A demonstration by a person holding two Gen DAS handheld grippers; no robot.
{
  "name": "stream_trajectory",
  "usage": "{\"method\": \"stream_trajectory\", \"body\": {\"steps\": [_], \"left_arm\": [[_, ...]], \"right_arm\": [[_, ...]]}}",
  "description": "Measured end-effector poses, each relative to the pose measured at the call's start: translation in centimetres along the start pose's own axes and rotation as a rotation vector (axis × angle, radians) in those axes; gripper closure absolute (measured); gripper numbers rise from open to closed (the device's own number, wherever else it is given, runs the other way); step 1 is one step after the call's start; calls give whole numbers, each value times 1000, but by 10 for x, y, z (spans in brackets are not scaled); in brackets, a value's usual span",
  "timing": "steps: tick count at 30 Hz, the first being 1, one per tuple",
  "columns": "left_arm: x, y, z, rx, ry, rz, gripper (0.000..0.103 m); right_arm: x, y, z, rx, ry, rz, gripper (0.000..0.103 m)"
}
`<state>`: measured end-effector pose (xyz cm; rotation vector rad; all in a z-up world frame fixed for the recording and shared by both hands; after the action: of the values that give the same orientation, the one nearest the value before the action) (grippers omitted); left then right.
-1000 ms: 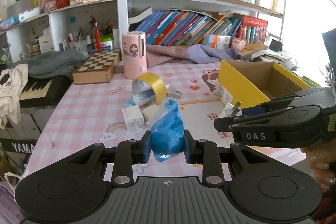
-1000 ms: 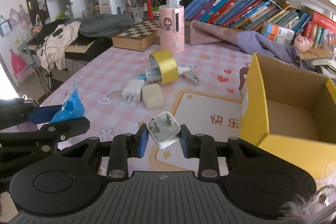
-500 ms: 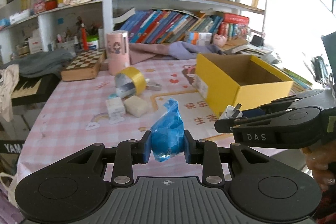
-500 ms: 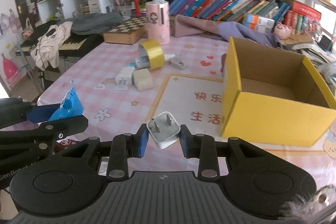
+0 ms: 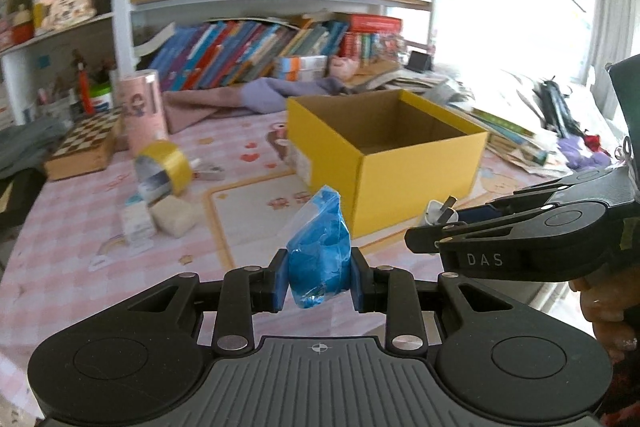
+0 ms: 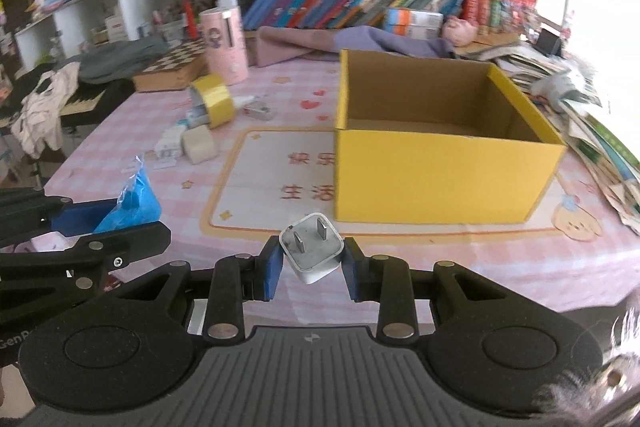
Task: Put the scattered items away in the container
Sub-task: 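Lift the plug and blue bag and carry both over the yellow box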
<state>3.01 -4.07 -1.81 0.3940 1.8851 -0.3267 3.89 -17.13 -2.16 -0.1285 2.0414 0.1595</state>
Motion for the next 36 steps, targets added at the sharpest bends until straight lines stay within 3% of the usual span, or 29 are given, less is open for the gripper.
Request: {"method": "stream_trajectory", "body": {"steps": [13, 36], "left_arm": [[-4, -47, 24, 131, 16, 53, 74], [-20, -91, 77, 216, 17, 101, 74]], "right_arm": [[9, -52, -20, 116, 4, 68, 73], [-4, -111, -4, 161, -5, 83, 73]]}}
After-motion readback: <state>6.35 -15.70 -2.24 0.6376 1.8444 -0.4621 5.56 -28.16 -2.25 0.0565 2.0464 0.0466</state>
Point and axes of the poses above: each gripper's, at about its wrist camera, not at the fingertips, and z roughly the way its jaws point, y to its left, x to its underside, the point moved 6 cm from there along z, roughly the way its jaws point, and after that the axes turned 15 degrees about -y, right-handed, at the moved point
